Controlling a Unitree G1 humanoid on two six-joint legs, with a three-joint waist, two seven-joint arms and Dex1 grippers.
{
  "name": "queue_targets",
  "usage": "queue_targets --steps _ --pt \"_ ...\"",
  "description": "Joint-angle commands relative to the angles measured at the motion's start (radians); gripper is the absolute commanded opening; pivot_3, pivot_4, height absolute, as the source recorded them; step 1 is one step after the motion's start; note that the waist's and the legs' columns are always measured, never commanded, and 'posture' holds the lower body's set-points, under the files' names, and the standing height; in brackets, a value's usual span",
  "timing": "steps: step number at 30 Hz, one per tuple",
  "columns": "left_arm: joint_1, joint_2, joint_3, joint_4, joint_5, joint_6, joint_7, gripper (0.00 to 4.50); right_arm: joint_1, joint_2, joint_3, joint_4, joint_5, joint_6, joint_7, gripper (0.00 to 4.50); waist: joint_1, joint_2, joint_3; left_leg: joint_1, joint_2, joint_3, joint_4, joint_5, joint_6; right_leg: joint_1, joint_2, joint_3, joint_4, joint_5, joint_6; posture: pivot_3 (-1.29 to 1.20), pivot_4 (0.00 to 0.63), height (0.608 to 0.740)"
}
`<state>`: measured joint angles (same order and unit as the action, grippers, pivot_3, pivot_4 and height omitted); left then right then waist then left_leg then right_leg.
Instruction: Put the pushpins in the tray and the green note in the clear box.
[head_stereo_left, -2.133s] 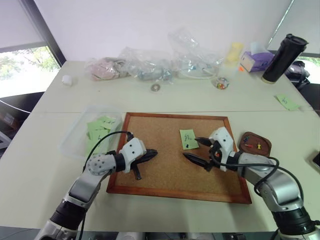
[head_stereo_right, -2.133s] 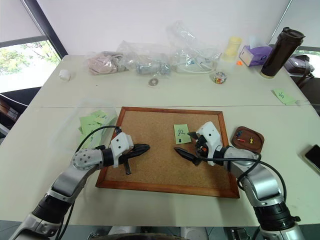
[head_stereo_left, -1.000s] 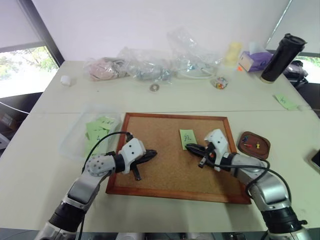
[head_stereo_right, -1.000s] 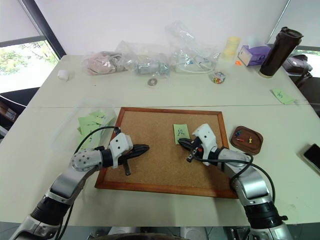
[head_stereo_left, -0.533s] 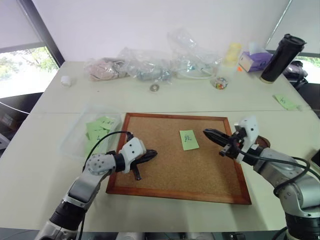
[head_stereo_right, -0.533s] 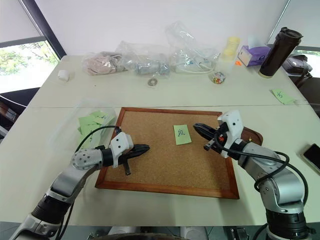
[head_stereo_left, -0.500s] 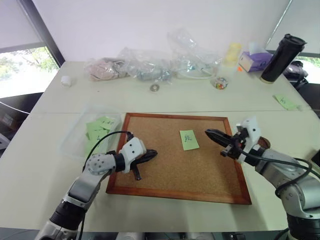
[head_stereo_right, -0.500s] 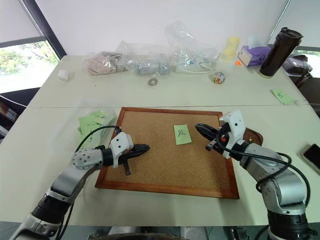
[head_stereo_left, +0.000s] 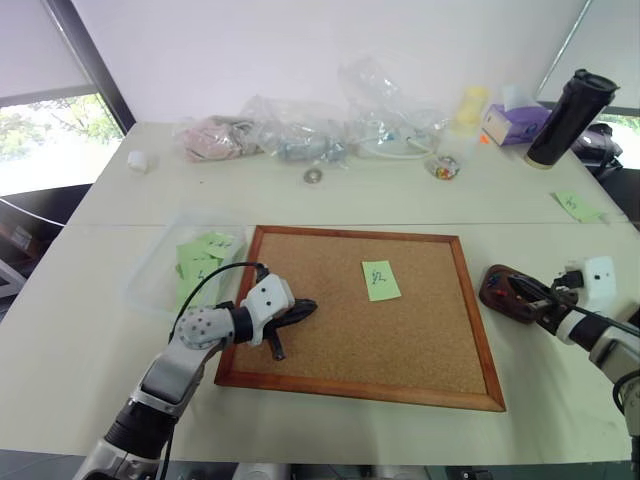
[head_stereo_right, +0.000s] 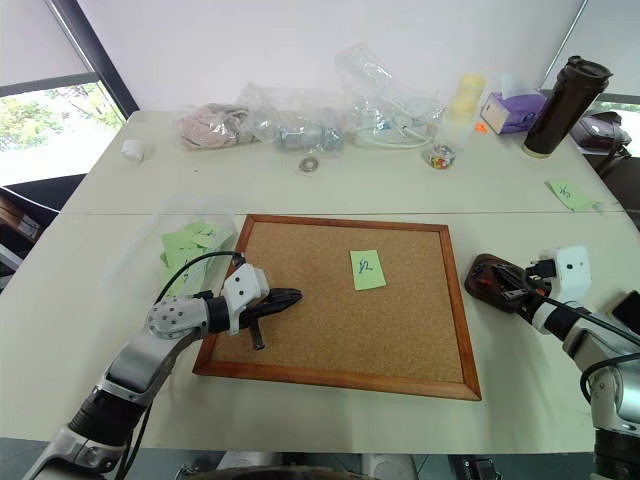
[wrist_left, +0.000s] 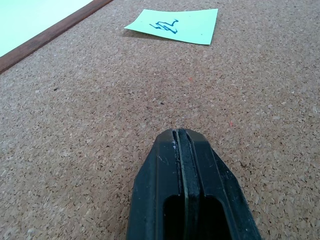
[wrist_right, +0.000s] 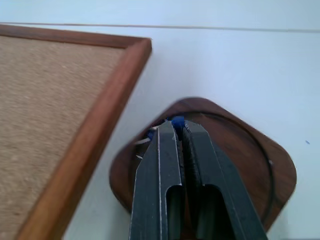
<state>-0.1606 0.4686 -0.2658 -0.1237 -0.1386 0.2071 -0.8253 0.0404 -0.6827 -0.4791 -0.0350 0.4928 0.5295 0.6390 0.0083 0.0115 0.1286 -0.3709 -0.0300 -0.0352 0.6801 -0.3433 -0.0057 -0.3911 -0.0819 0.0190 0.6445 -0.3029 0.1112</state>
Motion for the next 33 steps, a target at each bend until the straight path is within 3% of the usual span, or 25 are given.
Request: queue_targets --steps 1,3,10,17,22,28,33 --pt "0.04 0.009 -0.048 0.045 0.036 0.028 -0.009 0.0 0.001 -0.013 -0.017 0.022 -0.011 -0.038 0.016 0.34 0.0 0.0 0.0 0.0 0.0 0.0 0.0 0.0 0.0 0.0 0.0 0.0 0.0 0.0 0.0 0.0 0.15 0.74" --pt "0.041 0.009 -0.048 0.045 0.036 0.028 -0.009 0.0 0.003 -0.014 -0.015 0.029 -0.011 -0.041 0.024 0.9 0.0 0.0 0.0 0.0 0.0 0.0 0.0 0.0 0.0 0.0 0.0 0.0 0.0 0.0 0.0 0.0 0.15 0.74" --pt "0.043 0.012 -0.047 0.045 0.035 0.027 -0.011 0.0 0.013 -0.024 -0.02 0.023 -0.028 -0.061 0.036 4.37 0.0 0.0 0.0 0.0 0.0 0.0 0.0 0.0 0.0 0.0 0.0 0.0 0.0 0.0 0.0 0.0 0.15 0.74" --pt "0.036 0.016 -0.046 0.055 0.034 0.021 -0.02 0.0 -0.005 -0.057 0.005 -0.179 0.054 0.038 0.066 4.46 0.001 0.002 0.0 0.0 0.0 0.0 0.0 0.0 0.0 0.0 0.0 0.0 0.0 0.0 0.0 0.0 0.15 0.74" --pt "0.03 0.013 -0.047 0.059 0.033 0.025 -0.024 0.0 -0.093 -0.014 0.224 -0.348 0.053 0.138 0.029 4.46 -0.003 0.002 0.0 0.001 0.0 0.0 0.0 0.0 0.0 0.0 0.0 0.0 0.0 0.0 0.0 0.0 0.15 0.74" --pt "0.029 0.012 -0.045 0.057 0.039 0.026 -0.017 0.0 -0.297 0.125 0.496 -0.311 -0.048 0.271 -0.118 4.46 0.001 0.0 0.001 -0.001 0.0 0.0 0.001 0.002 -0.005 -0.001 0.0 0.0 0.0 0.0 0.0 0.0 0.15 0.74" --pt "0.044 0.016 -0.036 0.044 0.037 0.031 -0.007 0.0 -0.364 0.165 0.587 -0.276 -0.114 0.301 -0.158 4.46 0.002 0.0 0.0 -0.002 0.0 -0.001 0.0 0.003 -0.006 -0.003 0.0 0.0 0.0 0.0 0.0 0.0 0.15 0.74"
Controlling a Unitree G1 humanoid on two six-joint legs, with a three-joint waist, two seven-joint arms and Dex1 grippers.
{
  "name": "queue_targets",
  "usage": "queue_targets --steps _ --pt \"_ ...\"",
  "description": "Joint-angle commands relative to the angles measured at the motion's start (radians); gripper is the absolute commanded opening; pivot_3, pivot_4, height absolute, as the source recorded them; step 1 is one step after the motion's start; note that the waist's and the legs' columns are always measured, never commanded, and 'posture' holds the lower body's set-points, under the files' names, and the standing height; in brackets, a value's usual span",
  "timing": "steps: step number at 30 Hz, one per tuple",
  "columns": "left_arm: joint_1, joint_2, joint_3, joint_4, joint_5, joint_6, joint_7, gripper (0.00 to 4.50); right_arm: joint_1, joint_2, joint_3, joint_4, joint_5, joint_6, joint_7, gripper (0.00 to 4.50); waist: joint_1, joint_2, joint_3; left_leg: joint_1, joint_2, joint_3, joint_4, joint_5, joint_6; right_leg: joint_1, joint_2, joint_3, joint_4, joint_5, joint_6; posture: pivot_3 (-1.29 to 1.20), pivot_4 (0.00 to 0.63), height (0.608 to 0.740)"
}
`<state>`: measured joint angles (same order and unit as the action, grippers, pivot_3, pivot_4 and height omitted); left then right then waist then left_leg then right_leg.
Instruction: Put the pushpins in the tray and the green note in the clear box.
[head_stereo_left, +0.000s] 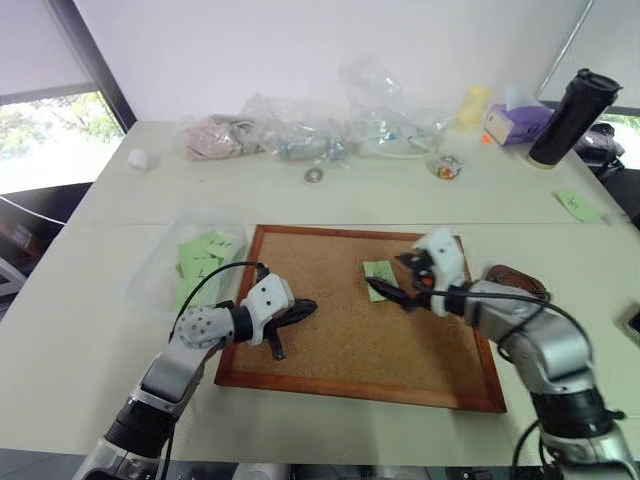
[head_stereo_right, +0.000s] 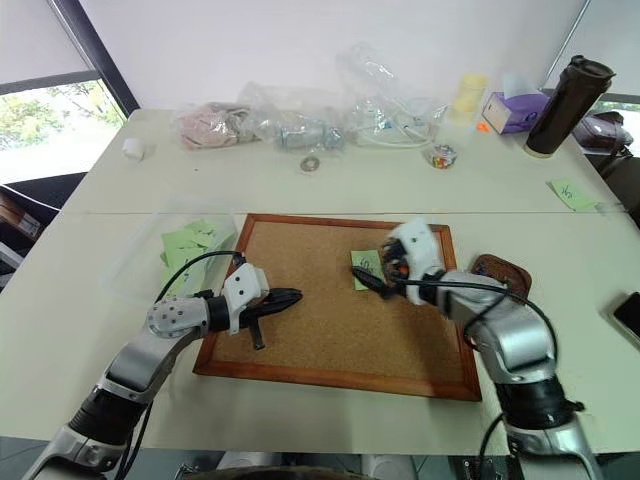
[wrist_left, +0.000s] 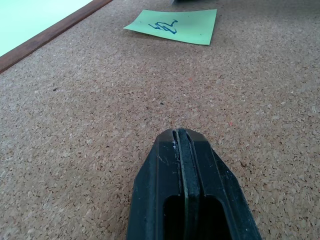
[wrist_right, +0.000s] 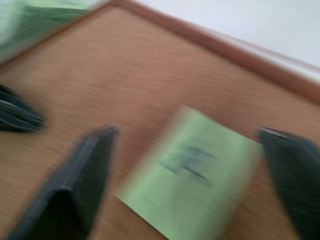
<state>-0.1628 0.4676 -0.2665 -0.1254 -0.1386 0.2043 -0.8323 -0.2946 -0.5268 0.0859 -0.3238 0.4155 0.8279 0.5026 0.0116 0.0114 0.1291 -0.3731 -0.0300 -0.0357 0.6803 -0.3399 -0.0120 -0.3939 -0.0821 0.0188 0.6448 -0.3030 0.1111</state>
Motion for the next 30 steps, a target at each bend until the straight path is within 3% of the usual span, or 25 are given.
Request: queue_targets --steps 1,14,30 --pt "0.049 0.017 -0.034 0.042 0.037 0.036 0.002 0.0 -0.04 0.015 0.038 0.023 -0.049 0.002 -0.024 4.46 -0.003 -0.001 0.0 0.0 0.0 0.0 0.0 0.0 0.0 0.0 0.0 0.0 0.0 0.0 0.0 0.0 0.15 0.74" --pt "0.053 0.018 -0.032 0.031 0.035 0.037 0.008 0.0 -0.067 0.012 0.086 0.088 -0.162 -0.038 -0.023 4.46 -0.007 -0.001 0.0 0.0 0.0 0.0 0.0 0.0 0.0 0.0 0.0 0.0 0.0 0.0 0.0 0.0 0.15 0.74" --pt "0.053 0.016 -0.042 0.03 0.043 0.027 0.013 0.0 -0.006 -0.007 0.102 0.048 -0.165 0.019 0.015 4.46 -0.007 -0.001 -0.001 0.001 0.0 0.0 0.0 -0.002 0.003 0.0 0.0 0.0 0.0 0.0 0.0 0.0 0.15 0.74"
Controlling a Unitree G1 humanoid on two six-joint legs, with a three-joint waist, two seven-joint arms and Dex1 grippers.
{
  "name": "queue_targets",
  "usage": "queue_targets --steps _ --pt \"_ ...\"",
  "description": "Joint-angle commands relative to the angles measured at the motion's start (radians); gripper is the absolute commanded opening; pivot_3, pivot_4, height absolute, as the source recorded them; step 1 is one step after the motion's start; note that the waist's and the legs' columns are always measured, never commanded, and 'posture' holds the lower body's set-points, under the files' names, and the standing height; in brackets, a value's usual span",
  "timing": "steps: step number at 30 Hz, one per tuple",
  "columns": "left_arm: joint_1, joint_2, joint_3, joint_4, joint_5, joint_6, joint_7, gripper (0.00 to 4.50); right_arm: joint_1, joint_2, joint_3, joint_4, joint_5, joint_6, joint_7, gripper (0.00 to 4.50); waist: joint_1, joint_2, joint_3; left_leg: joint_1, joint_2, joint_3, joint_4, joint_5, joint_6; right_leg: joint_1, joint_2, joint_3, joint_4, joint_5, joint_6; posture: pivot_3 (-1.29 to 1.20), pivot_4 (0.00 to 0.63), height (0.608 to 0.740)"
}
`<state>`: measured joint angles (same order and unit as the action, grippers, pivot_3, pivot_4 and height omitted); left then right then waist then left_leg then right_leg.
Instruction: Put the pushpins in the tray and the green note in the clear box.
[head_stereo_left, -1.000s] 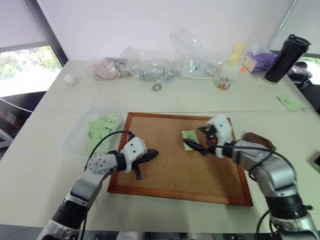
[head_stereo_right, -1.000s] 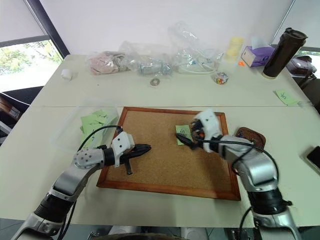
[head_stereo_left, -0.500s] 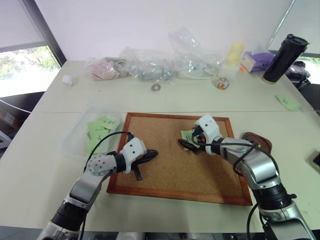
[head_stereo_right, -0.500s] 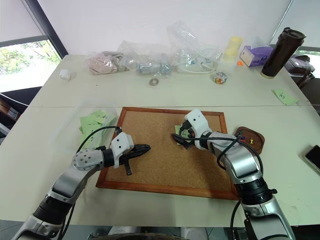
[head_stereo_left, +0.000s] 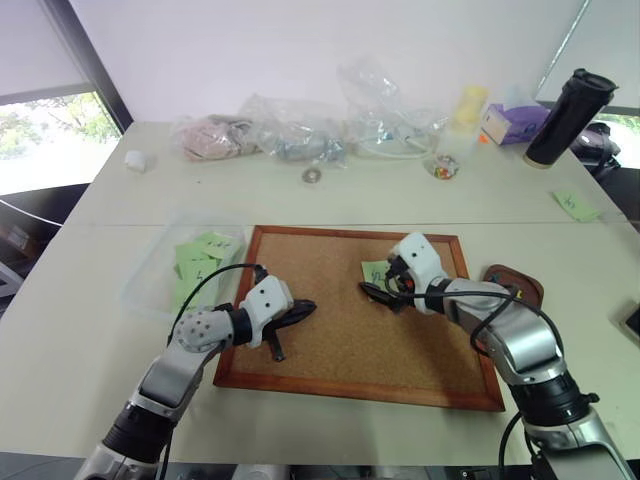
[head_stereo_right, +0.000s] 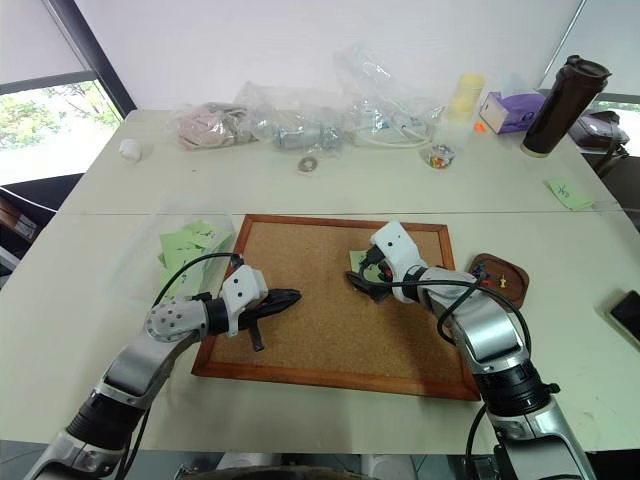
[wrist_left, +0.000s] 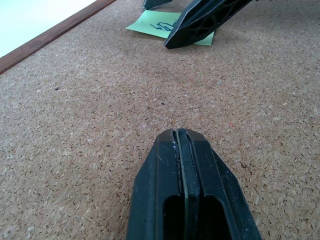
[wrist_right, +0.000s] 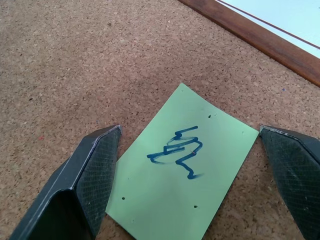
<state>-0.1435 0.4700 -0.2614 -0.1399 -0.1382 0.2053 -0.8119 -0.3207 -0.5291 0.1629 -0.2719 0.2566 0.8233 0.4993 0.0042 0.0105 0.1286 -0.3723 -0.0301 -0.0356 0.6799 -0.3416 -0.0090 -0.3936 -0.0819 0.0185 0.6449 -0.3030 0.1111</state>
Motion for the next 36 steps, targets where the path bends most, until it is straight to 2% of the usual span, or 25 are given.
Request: queue_targets --steps 1,4,7,8,9,10,13,23,26,28,36 --pt "0.033 0.014 -0.047 0.043 0.043 0.026 -0.007 0.0 0.017 -0.002 0.027 0.002 -0.011 0.025 0.013 4.46 0.0 0.0 0.0 0.0 0.0 0.0 0.0 0.0 0.0 0.0 0.0 0.0 0.0 0.0 0.0 0.0 0.15 0.74" --pt "0.038 0.014 -0.048 0.036 0.043 0.028 -0.004 0.0 0.014 -0.007 0.037 0.008 -0.02 0.029 0.017 4.46 0.0 0.0 0.0 0.0 0.0 0.0 0.0 0.0 0.0 0.0 0.0 0.0 0.0 0.0 0.0 0.0 0.15 0.74" --pt "0.043 0.014 -0.049 0.03 0.042 0.031 0.0 0.0 0.007 -0.011 0.048 0.017 -0.032 0.023 0.022 3.66 -0.001 0.0 0.0 0.0 0.0 0.0 0.0 0.0 0.0 0.0 0.0 0.0 0.0 0.0 0.0 0.0 0.15 0.74" --pt "0.045 0.014 -0.049 0.027 0.041 0.032 0.001 0.0 0.004 -0.012 0.052 0.02 -0.036 0.02 0.025 3.66 -0.001 -0.001 -0.001 0.0 0.0 0.0 0.0 0.0 0.0 0.0 0.0 0.0 0.0 0.0 0.0 0.0 0.15 0.74" --pt "0.046 0.014 -0.048 0.026 0.041 0.033 0.002 0.0 0.001 -0.014 0.057 0.022 -0.04 0.018 0.027 3.1 -0.002 -0.002 -0.001 0.001 0.0 0.0 0.0 0.0 0.0 0.0 0.0 0.0 0.0 0.0 0.0 0.0 0.15 0.74" --pt "0.047 0.013 -0.048 0.024 0.042 0.034 0.002 0.0 -0.001 -0.014 0.059 0.024 -0.044 0.018 0.03 2.91 -0.003 -0.002 -0.001 0.001 0.0 0.0 0.0 0.0 0.0 0.001 0.0 0.0 0.0 0.0 0.0 0.0 0.15 0.74" --pt "0.047 0.012 -0.046 0.023 0.042 0.036 0.003 0.0 -0.006 -0.013 0.06 0.023 -0.049 0.02 0.035 1.65 -0.004 -0.002 -0.001 0.001 0.0 0.0 0.0 -0.001 0.001 0.001 0.0 0.0 0.0 0.0 0.0 0.0 0.15 0.74" --pt "0.044 0.011 -0.043 0.025 0.038 0.036 0.002 0.0 -0.007 -0.007 0.045 -0.004 -0.05 0.019 0.05 1.65 -0.004 -0.002 -0.001 0.001 0.0 0.0 0.0 -0.001 0.001 0.001 0.0 0.0 0.0 0.0 0.0 0.0 0.15 0.74" --pt "0.041 0.01 -0.043 0.027 0.037 0.036 0.001 0.0 -0.009 -0.003 0.048 -0.001 -0.053 0.018 0.05 0.87 -0.004 -0.002 -0.001 0.001 0.0 0.0 0.0 -0.001 0.002 0.0 0.0 0.0 0.0 0.0 0.0 0.0 0.15 0.74" --pt "0.041 0.009 -0.042 0.028 0.037 0.037 0.002 0.0 -0.005 -0.001 0.052 0.005 -0.061 0.013 0.049 0.03 -0.005 -0.002 -0.001 0.001 0.0 0.0 0.0 -0.001 0.002 0.001 0.0 0.0 0.0 0.0 0.0 0.0 0.15 0.74" --pt "0.04 0.005 -0.036 0.036 0.035 0.034 0.008 0.0 -0.005 0.0 0.046 -0.005 -0.082 -0.001 0.04 0.03 -0.007 -0.002 -0.001 0.001 0.0 0.0 0.0 -0.001 0.002 0.001 0.0 0.0 0.0 0.0 0.0 0.0 0.15 0.74"
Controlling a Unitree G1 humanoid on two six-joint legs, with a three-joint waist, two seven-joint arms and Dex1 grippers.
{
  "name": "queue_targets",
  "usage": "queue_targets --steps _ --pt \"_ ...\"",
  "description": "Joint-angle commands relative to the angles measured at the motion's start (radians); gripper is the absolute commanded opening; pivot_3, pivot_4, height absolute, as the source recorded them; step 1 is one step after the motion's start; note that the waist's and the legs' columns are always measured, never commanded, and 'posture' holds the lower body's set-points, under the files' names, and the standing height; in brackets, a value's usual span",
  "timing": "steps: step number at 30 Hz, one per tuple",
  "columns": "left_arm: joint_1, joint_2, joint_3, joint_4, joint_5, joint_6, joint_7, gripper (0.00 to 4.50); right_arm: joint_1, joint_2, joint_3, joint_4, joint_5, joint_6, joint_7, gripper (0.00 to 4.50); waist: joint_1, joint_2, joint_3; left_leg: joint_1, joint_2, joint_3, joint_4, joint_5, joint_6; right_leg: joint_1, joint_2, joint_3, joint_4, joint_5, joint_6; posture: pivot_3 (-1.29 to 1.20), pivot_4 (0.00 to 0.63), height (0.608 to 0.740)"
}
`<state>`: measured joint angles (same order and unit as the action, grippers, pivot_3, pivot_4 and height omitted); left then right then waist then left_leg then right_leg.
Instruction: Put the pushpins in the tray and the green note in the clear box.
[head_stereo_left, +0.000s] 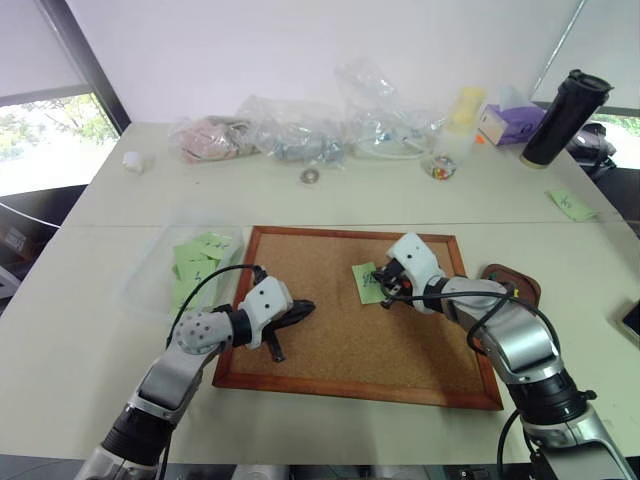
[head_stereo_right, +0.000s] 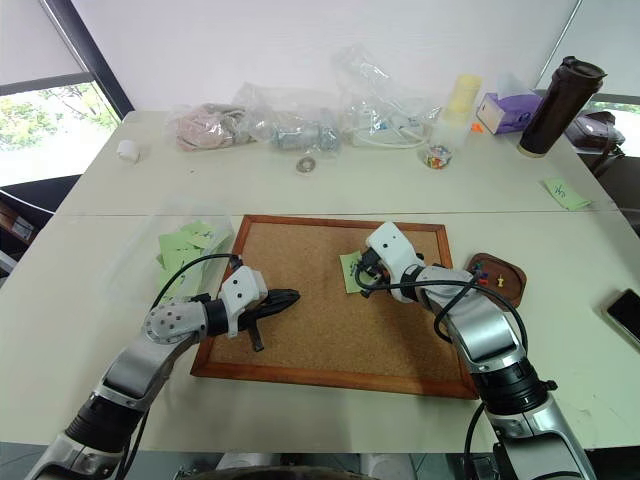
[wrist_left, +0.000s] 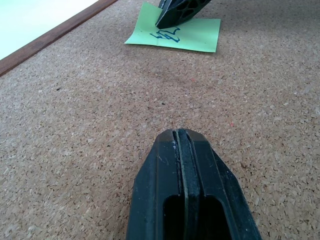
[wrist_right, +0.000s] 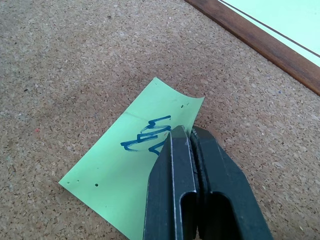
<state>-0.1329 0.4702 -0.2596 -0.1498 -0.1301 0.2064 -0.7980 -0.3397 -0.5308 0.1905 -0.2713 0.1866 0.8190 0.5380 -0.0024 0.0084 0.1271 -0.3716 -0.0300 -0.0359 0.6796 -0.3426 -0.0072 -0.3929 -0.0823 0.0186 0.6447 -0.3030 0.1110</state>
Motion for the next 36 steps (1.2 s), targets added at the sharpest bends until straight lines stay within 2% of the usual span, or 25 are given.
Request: queue_targets --steps 1,6,10,15,19,23,26,32,36 --pt "0.031 0.002 -0.021 0.045 0.011 0.04 -0.003 0.0 0.013 0.0 0.01 -0.019 -0.007 -0.001 0.006 0.03 0.0 0.0 0.0 0.0 0.0 0.0 0.0 0.0 0.0 0.0 0.0 0.0 0.0 0.0 0.0 0.0 0.15 0.74" --pt "0.013 -0.016 0.042 0.028 -0.066 0.106 0.003 0.0 0.024 -0.017 -0.004 -0.081 -0.004 -0.103 0.045 0.03 -0.004 0.0 0.001 -0.001 0.0 0.0 0.0 0.0 0.0 -0.001 0.0 0.0 0.0 0.0 0.0 0.0 0.15 0.74" --pt "-0.085 -0.057 0.108 0.045 -0.17 0.195 0.0 0.0 0.048 -0.037 0.003 -0.136 -0.005 -0.204 0.101 0.03 -0.001 -0.001 0.003 -0.002 0.0 0.0 0.0 0.0 0.0 -0.001 0.0 0.0 0.0 0.0 0.0 0.0 0.15 0.74" --pt "-0.165 -0.06 0.122 0.083 -0.205 0.223 -0.033 0.0 0.054 -0.035 -0.003 -0.155 0.007 -0.239 0.13 0.03 -0.009 -0.008 0.01 -0.003 0.0 0.0 0.001 0.002 -0.003 -0.003 0.001 -0.001 0.001 0.0 0.0 0.0 0.15 0.74" --pt "-0.265 -0.092 0.136 0.15 -0.234 0.24 -0.049 0.0 0.048 -0.027 -0.01 -0.162 0.011 -0.236 0.133 0.03 -0.009 -0.009 0.012 -0.005 0.0 0.0 0.0 0.004 -0.007 -0.006 0.001 -0.001 0.001 0.0 0.0 0.0 0.15 0.74" --pt "-0.293 -0.102 0.116 0.163 -0.241 0.241 -0.084 0.0 0.046 -0.022 -0.005 -0.177 0.014 -0.231 0.135 0.03 -0.009 -0.009 0.013 -0.005 0.0 0.0 0.0 0.004 -0.007 -0.006 0.001 -0.001 0.001 0.0 0.0 0.0 0.15 0.74" --pt "-0.304 -0.108 0.11 0.164 -0.249 0.247 -0.11 0.92 0.044 -0.021 -0.007 -0.195 0.019 -0.223 0.136 0.0 -0.009 -0.009 0.014 -0.005 0.0 0.0 0.0 0.004 -0.007 -0.007 0.001 -0.001 0.002 0.0 0.0 0.0 0.15 0.74" --pt "-0.322 -0.109 0.116 0.172 -0.267 0.278 -0.143 3.86 0.034 -0.026 -0.009 -0.22 0.025 -0.215 0.139 0.0 -0.008 -0.009 0.014 -0.005 0.0 0.0 0.0 0.004 -0.007 -0.006 0.001 -0.001 0.002 0.0 0.0 0.0 0.15 0.74" --pt "-0.337 -0.108 0.121 0.183 -0.274 0.286 -0.157 3.86 0.026 -0.03 -0.008 -0.23 0.03 -0.214 0.143 0.0 -0.009 -0.009 0.014 -0.005 0.0 0.0 0.0 0.004 -0.007 -0.006 0.001 -0.001 0.002 0.0 0.0 0.0 0.15 0.74"
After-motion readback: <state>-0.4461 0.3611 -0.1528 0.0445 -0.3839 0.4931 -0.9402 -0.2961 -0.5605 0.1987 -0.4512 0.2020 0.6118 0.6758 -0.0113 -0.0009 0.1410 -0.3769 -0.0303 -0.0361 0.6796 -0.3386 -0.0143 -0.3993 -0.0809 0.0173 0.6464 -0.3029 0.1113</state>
